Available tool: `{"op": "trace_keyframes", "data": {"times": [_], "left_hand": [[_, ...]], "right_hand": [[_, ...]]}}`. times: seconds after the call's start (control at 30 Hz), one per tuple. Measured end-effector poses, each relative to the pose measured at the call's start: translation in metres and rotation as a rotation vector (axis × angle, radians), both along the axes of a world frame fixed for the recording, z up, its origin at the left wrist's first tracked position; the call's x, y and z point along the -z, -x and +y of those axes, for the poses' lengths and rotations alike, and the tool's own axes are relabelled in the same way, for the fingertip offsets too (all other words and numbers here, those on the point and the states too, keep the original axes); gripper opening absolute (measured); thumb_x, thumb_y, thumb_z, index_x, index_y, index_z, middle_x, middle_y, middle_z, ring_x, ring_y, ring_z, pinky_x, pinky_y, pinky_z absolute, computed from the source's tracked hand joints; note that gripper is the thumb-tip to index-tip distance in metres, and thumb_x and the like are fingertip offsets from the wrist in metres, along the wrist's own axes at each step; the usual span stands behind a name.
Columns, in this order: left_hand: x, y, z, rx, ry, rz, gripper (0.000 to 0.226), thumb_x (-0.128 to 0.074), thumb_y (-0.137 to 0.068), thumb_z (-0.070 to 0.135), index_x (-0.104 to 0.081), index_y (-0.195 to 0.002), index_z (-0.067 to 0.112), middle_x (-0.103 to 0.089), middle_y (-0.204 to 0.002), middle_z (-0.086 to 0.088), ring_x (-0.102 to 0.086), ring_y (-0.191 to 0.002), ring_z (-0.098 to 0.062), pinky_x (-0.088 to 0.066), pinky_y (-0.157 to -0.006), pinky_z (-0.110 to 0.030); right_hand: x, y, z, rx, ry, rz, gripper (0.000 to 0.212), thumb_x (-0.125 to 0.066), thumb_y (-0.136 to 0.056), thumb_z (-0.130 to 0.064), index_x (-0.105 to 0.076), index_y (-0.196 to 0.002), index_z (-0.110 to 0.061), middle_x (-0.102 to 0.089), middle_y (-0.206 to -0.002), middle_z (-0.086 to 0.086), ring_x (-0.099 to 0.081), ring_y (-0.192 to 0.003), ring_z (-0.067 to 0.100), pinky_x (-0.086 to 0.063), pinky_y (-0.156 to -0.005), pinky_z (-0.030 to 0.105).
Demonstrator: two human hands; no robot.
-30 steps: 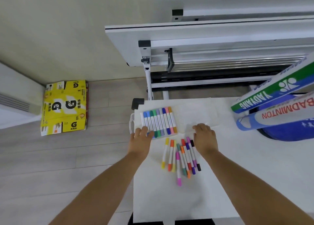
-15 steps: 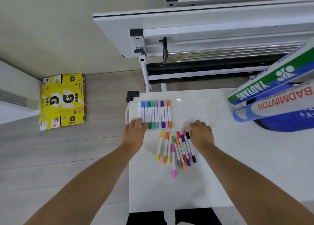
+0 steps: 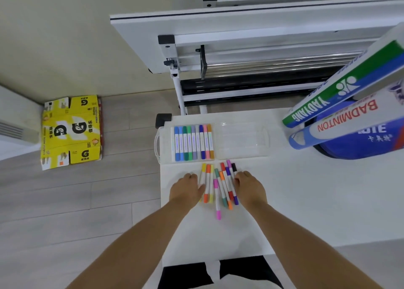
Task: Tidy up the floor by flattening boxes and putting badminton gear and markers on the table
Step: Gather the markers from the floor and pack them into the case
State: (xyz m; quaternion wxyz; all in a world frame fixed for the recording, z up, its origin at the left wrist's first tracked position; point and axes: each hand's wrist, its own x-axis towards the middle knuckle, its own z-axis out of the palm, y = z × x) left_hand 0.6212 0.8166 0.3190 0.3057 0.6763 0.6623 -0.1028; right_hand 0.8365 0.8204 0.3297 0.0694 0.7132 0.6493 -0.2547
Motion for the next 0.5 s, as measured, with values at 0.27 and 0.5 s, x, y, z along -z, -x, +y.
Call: {"op": "trace_keyframes", "data": {"times": [0.27, 0.5], "left_hand": [[-0.013, -0.009, 0.009, -0.269, 0.143, -0.188, 0.021, -0.058, -0.093, 0.034, -0.053, -0.078, 0.02, -0.056, -0.077, 0.004, -0.055, -0.069, -0.01, -0.041, -0.057, -0.021], [-0.043, -0.018, 0.043, -0.213, 0.113, -0.456, 0.023, -0.054, -0.097, 0.024, -0.064, -0.082, 0.01, -0.062, -0.08, -0.004, -0.055, -0.075, -0.014, -0.038, -0.062, -0.017]], "right_hand": [[-0.01, 0.025, 0.019, 0.051, 0.056, 0.197, 0.028, -0.042, -0.1, -0.037, -0.063, -0.092, -0.022, -0.061, -0.085, -0.004, -0.061, -0.076, 0.014, -0.054, -0.07, 0.027], [-0.031, 0.05, 0.061, 0.196, 0.187, 0.551, 0.031, -0.055, -0.096, -0.038, -0.072, -0.083, -0.015, -0.07, -0.081, 0.002, -0.065, -0.079, 0.019, -0.055, -0.083, 0.036]]}}
